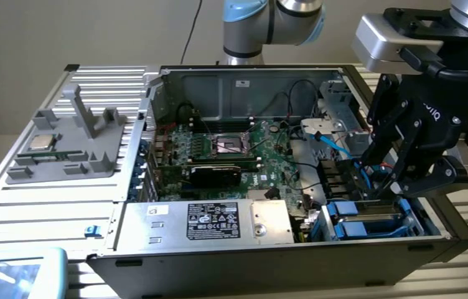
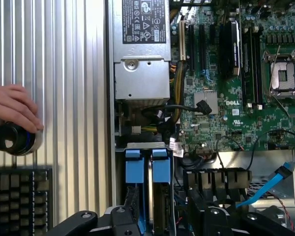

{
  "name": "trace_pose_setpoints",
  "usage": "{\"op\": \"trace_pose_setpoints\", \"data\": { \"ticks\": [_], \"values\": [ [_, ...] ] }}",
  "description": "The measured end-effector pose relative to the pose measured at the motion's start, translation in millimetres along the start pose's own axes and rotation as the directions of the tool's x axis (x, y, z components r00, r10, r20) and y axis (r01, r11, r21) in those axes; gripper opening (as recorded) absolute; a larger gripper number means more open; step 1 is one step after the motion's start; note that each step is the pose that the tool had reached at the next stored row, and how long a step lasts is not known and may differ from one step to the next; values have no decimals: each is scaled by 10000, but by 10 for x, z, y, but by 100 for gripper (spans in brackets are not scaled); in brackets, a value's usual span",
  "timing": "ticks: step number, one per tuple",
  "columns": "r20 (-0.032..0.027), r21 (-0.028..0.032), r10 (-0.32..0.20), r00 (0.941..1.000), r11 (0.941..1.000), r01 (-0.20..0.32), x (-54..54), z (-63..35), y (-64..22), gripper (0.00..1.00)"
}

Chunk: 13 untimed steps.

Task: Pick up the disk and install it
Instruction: 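Insert the first disk wire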

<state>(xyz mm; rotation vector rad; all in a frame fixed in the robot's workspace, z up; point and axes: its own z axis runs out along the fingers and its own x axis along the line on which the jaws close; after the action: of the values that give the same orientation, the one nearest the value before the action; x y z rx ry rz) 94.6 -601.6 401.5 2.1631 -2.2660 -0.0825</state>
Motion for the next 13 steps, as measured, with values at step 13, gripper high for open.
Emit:
{"op": "trace_pose_setpoints", "data": {
  "ticks": [13],
  "values": [
    [3,30,58,10000,10000,-58,-15,0,-31,52]
  ]
}}
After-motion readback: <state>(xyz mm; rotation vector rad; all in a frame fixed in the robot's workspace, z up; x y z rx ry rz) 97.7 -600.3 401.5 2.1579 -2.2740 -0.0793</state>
